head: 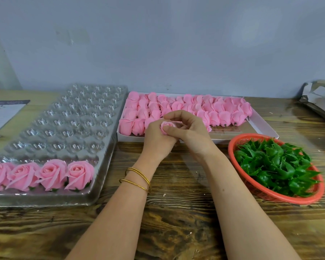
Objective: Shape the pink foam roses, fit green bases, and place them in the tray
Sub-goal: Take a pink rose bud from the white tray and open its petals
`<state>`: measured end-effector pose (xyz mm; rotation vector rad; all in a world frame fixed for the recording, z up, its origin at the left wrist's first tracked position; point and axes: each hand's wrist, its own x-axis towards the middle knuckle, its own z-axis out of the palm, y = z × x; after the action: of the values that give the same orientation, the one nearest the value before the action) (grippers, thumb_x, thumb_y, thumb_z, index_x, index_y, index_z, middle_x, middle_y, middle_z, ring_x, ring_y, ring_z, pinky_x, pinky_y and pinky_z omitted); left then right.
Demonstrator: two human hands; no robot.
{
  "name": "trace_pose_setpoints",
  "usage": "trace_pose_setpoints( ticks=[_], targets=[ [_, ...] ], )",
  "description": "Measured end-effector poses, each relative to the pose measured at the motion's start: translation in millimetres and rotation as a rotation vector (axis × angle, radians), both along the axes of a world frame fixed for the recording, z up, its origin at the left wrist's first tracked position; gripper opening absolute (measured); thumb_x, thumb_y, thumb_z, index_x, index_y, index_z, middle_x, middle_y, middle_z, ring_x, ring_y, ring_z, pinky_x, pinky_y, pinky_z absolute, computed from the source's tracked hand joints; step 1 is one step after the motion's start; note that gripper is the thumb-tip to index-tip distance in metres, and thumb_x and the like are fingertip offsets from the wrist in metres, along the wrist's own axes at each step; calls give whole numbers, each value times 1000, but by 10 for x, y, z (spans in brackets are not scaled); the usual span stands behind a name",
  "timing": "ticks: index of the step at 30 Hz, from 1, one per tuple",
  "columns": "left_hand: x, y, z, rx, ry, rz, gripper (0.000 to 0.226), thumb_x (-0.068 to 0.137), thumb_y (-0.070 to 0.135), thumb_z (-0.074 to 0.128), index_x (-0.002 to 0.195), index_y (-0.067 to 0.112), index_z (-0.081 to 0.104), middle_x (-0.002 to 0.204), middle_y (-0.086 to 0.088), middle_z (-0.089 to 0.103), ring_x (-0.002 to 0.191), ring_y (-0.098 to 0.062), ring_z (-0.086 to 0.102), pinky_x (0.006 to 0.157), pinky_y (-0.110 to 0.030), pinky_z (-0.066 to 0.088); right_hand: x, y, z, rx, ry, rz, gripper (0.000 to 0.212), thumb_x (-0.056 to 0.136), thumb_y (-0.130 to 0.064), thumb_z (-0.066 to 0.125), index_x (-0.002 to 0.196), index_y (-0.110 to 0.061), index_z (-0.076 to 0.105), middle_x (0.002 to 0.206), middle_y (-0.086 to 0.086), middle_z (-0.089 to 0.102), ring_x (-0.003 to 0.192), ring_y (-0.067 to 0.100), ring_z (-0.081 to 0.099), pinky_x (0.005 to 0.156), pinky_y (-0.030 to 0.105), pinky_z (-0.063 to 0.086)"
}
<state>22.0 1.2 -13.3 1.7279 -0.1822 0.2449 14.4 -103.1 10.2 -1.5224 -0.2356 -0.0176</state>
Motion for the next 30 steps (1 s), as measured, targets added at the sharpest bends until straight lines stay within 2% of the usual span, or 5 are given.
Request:
trace_pose_setpoints(
  ticks=[5,12,18,24,30],
  targets=[
    [19,-13,-27,-13,25,58,6,81,11,67,81,11,74,57,-2,67,48,-10,59,47,-27,48,18,-2,7,99,70,27,19,80,-3,72,97,-10,67,92,7,63,75,20,60,50,27,46],
    [-1,2,-24,-13,-21,13,28,74,11,68,80,37,73,86,11,76,87,-8,72,80,-38,61,40,-5,-31,14,41,-19,19,82,-4,73,97,-15,69,92,1,69,91,14,66,72,25,54],
    [27,13,-51,-61,24,-1,31,75,-2,74,87,26,75,88,2,77,88,-14,72,80,-43,60,77,-67,-52,59,63,5,29,73,-3,76,98,-15,69,96,4,70,101,24,66,78,32,53],
    [30,27,-39,-84,81,-11,30,72,-2,78,90,21,74,86,1,77,72,-10,69,56,-24,51,87,-73,-59,92,87,11,40,60,-7,69,99,-11,69,93,8,70,92,22,68,70,35,55],
    [13,18,-26,-7,89,-31,34,69,-1,81,99,11,72,86,-2,76,59,-12,66,53,-26,51,87,-76,-62,-14,59,-6,37,73,11,60,99,-14,68,98,9,69,97,24,67,74,32,54]
  ],
)
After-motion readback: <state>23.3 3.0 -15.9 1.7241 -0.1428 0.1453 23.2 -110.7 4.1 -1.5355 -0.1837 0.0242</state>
